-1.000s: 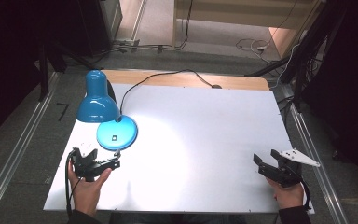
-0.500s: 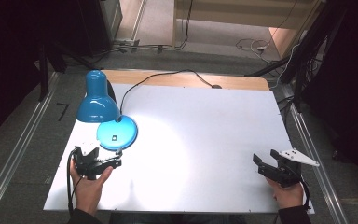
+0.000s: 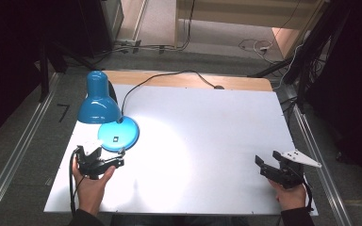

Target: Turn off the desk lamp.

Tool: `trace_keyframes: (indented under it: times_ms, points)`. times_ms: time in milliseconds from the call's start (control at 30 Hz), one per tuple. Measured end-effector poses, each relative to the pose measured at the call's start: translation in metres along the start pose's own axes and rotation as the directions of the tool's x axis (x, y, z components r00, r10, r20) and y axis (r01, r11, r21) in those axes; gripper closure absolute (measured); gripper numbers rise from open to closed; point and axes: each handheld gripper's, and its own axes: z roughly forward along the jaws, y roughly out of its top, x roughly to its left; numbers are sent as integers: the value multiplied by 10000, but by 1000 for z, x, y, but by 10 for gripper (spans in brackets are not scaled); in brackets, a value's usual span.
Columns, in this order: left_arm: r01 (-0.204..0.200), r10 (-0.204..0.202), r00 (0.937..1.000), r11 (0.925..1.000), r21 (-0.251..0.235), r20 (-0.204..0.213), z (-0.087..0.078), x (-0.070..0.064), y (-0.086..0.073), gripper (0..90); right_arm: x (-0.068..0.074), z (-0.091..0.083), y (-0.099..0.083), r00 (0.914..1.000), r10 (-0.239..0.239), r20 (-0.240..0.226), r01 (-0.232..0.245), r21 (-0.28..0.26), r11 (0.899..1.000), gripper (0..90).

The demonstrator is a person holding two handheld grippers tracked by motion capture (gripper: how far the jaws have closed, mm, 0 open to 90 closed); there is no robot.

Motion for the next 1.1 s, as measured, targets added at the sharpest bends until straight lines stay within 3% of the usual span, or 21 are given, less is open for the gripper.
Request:
trace_keyframes:
  times_ms: [267,633,767,1100]
  points:
    - [9,-10,9999,10000,73,149,2,1,1,37,0,1,0,10000,-1,-2,1,0,10000,237]
    - [36,-36,10000,10000,-47,-86,8,5,5,57,0,2,0,10000,-3,-5,3,18,10000,237]
    - [109,-109,9999,9999,48,34,10,6,6,56,0,2,0,10000,-22,-8,22,42,10000,237]
    - [-114,100,9992,9993,-359,-395,9,4,8,144,0,2,0,10000,-16,-12,16,49,10000,237]
